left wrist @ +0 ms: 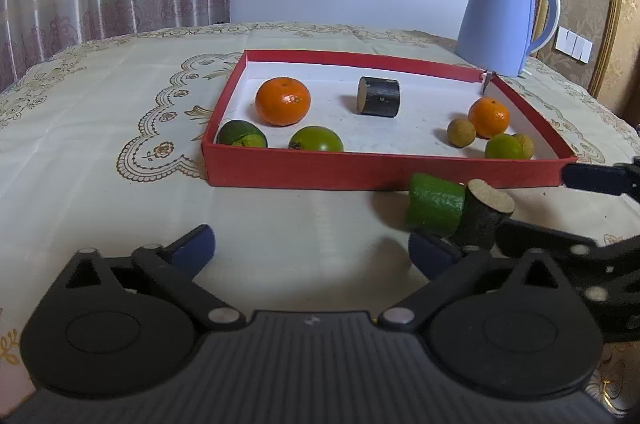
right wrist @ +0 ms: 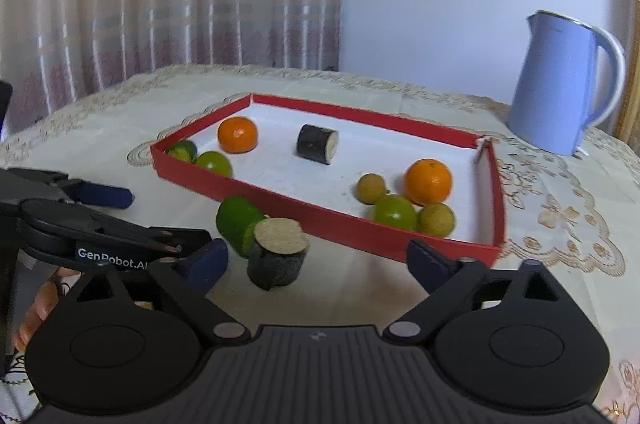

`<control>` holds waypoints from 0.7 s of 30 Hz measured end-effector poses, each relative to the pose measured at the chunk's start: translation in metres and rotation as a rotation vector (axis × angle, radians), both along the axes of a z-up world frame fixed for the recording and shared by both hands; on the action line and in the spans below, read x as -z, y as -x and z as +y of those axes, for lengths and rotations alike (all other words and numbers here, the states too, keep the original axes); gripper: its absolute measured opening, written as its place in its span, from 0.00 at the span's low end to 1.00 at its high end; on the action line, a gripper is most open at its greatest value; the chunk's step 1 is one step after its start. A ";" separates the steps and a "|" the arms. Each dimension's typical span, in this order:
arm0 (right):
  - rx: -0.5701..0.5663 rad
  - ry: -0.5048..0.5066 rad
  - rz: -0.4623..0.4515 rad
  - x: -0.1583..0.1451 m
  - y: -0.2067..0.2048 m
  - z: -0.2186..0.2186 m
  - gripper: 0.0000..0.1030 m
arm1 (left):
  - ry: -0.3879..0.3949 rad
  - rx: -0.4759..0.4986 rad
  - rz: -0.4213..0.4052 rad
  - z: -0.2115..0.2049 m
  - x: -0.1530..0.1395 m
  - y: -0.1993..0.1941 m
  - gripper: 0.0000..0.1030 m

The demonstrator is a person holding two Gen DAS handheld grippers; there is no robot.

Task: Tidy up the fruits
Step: 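Close the right tool on the second dark wooden log block, then carry the wooden block into the tray and open the right tool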

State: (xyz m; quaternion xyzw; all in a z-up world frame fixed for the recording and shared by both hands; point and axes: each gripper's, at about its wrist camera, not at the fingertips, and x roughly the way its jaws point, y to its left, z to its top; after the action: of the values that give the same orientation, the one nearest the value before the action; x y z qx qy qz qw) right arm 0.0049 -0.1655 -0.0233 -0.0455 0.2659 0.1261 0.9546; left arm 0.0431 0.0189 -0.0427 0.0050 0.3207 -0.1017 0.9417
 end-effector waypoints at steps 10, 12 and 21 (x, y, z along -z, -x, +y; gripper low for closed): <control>-0.045 -0.019 0.069 0.009 -0.018 0.005 0.57 | -0.009 -0.051 0.002 0.002 0.001 0.000 1.00; -0.059 -0.024 0.080 0.010 -0.021 0.006 0.53 | -0.014 -0.061 0.002 0.003 0.001 -0.001 1.00; -0.095 -0.020 0.075 0.012 -0.019 0.014 0.35 | -0.013 -0.070 0.002 0.004 0.001 0.000 1.00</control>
State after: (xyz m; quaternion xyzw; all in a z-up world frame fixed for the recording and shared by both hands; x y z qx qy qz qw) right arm 0.0238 -0.1518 -0.0354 -0.0438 0.2978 0.1756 0.9373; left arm 0.0433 0.0234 -0.0432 -0.0001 0.3222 -0.0667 0.9443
